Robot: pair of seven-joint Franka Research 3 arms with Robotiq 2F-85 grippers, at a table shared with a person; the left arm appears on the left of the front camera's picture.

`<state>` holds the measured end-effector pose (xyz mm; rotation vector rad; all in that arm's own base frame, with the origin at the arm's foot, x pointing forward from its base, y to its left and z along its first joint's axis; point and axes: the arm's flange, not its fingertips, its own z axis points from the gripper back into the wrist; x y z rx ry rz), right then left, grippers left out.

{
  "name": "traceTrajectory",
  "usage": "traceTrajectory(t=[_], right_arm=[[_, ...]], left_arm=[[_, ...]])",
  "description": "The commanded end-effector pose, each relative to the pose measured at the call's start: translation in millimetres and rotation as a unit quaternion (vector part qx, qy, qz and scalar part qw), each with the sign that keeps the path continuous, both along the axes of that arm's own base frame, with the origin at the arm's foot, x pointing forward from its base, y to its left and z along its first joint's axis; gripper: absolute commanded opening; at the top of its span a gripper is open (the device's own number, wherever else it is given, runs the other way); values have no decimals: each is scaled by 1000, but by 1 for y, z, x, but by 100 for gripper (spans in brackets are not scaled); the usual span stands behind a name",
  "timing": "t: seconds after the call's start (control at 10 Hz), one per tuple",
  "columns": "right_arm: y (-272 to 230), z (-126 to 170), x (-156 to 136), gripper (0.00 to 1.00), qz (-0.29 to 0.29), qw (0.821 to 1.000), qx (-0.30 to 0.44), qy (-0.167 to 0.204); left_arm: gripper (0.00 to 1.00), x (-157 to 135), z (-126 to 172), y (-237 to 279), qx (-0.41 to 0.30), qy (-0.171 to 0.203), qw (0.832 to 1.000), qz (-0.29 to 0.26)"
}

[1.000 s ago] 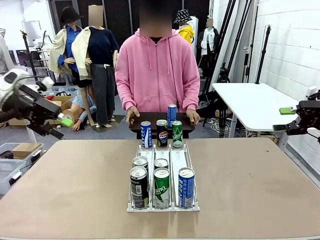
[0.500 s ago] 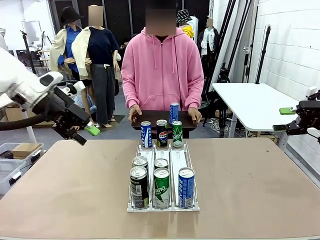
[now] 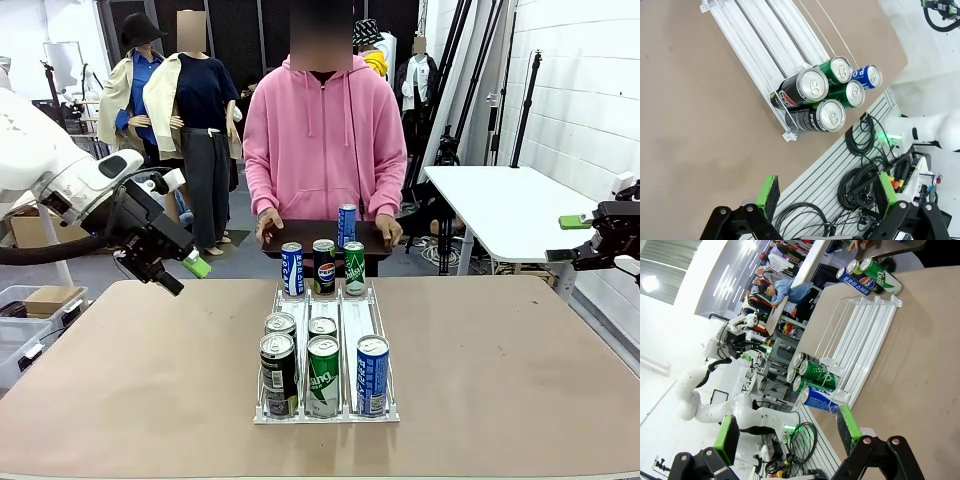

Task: Retrieve and hand over the desired beverage to the person.
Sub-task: Pick up another can of the same type that the person held from the Automatic Can Dispenser.

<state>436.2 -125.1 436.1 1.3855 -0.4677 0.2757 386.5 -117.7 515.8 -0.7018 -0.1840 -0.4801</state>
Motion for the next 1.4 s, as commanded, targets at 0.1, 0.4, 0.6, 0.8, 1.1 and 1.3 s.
traceTrajectory(t=[0.1,0.4,0.6,0.8,1.1,1.3], right_arm=[[1,1,-1,100,-5,1000,2,4],[1,1,-1,100,-5,1000,2,4],[1,1,-1,100,-5,1000,2,4],[1,1,-1,100,-5,1000,2,4],[1,1,-1,100,-5,1000,2,4],[1,1,-1,100,-5,1000,2,4]], left_arm=[[100,-2,2,2,0,-2,1000,0],[100,0,2,3,-2,-1,1000,3],[100,2,15,-31,14,15,1000,-11],[100,-7,21,-61,59,29,998,-13],[100,-28,11,-115,133,22,991,-27],[100,-31,-6,-144,169,16,985,-16]])
